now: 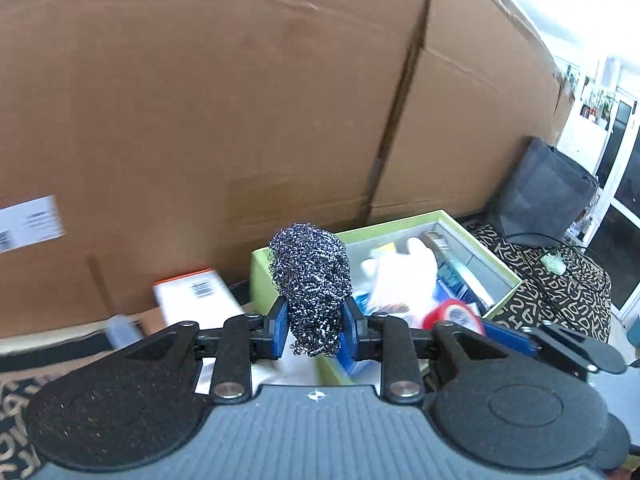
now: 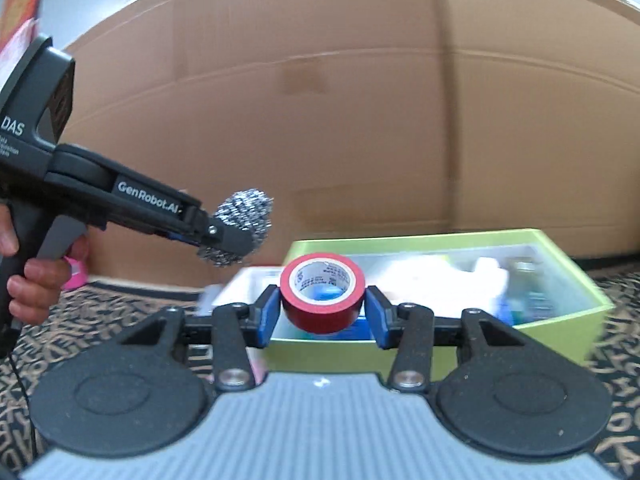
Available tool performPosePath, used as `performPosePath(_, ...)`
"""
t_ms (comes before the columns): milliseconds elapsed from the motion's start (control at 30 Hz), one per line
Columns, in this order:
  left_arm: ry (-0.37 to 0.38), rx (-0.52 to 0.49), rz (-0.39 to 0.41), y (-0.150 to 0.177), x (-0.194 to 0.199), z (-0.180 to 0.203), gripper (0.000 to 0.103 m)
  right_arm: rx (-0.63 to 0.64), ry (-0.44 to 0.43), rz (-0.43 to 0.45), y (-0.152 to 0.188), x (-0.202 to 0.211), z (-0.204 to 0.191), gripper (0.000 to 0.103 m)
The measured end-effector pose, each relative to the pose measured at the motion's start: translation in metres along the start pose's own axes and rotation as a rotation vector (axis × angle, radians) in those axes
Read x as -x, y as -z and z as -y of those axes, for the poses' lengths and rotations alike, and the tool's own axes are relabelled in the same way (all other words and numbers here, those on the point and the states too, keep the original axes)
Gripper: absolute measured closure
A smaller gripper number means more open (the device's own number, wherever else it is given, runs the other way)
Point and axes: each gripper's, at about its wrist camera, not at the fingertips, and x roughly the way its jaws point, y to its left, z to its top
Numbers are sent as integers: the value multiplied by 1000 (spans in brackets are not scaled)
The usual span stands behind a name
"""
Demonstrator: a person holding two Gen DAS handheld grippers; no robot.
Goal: Organize objects
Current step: 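Lower the scrubber and red tape into the shoebox and open both grippers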
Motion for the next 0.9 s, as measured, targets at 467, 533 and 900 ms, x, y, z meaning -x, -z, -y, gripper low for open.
performPosePath(467, -78, -16, -93, -15, -82, 29, 24, -11, 178, -48, -4, -26, 82, 50)
performPosePath(533, -98, -10, -50, -10, -74, 28, 20, -24, 175, -73, 2, -30, 86, 34)
performPosePath(900, -117, -21, 59, 3, -19, 29, 15, -22, 169, 5, 4, -3, 74, 11)
